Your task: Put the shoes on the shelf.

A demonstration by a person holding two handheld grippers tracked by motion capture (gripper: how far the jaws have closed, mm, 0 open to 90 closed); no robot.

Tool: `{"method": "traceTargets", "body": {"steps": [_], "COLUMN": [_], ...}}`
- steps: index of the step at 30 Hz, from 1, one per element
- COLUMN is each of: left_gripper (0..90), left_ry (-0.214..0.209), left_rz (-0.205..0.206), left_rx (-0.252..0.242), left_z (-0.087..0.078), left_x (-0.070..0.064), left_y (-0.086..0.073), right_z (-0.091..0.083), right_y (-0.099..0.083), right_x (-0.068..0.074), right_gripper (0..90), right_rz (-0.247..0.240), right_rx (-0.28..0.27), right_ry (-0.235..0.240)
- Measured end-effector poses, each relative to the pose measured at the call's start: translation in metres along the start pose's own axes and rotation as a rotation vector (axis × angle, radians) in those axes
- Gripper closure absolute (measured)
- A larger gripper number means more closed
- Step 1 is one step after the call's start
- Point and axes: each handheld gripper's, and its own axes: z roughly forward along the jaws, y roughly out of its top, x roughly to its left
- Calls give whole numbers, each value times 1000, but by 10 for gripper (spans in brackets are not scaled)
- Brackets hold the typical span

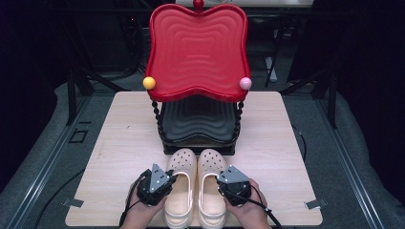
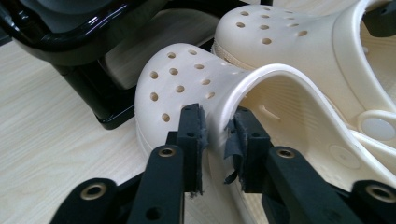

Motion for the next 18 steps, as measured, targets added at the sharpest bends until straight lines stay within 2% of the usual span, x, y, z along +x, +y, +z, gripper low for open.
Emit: {"method": "traceTargets", "body": {"steps": [3,6,13,16,18], "left_gripper": [697,680,750,768,778], "left_ry": [-4,-2,16,18,23], "left_rz": [-32,-39,-15,-24,-24], "left_rx": [0,8,9,5,8], "left_z": [1,3,2,1,-1], "left_x": [2,2,-4,-5,-5], "left_y": [-2,-4,-2,-1,1], "right_z": [0,0,-1,-2,-4], "right_y": [-1,-1,0,1,1], "right_x": [1,2,3,3,5], "right_gripper": [729,735,797,801,812], "right_rz": [0,3,31,58,57], "right_rx": [3,-2,-11,-7,-10], "right_ry": [-10,-13,-14,6,4]}}
